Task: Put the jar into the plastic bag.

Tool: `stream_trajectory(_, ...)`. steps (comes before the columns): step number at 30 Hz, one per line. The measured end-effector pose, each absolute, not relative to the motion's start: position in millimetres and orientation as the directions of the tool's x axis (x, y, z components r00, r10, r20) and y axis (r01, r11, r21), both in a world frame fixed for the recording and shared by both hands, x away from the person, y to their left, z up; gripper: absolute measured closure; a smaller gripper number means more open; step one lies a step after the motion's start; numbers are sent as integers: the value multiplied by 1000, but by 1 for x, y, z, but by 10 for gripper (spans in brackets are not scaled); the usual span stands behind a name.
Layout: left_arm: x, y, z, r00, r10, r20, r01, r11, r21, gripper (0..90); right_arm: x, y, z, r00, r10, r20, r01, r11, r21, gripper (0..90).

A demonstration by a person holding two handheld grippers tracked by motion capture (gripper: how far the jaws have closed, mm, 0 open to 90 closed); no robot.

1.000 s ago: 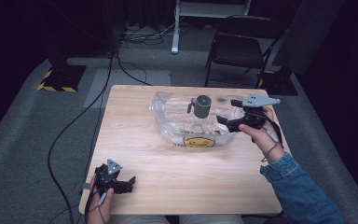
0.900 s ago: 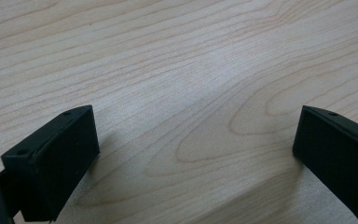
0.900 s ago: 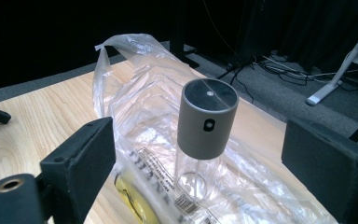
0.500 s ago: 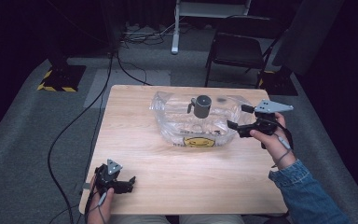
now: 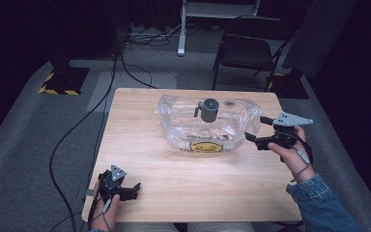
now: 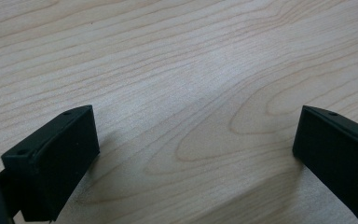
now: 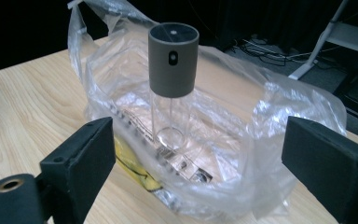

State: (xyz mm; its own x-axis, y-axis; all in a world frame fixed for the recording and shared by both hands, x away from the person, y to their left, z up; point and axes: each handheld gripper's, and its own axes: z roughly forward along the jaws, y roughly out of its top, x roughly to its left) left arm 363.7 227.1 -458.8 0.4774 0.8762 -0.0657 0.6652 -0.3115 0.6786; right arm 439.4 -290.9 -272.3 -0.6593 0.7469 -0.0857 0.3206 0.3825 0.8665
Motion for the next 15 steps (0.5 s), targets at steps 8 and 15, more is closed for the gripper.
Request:
stream_trajectory(8, 365, 228, -459, 487, 871, -63, 661, -320, 679, 1, 428, -302, -279, -648, 756, -92, 334, 391, 858, 101)
stream_trajectory(15, 365, 228, -459, 487, 871, -65, 660, -319, 680, 1, 419, -312, -288, -639, 764, -92, 353, 396, 848, 101)
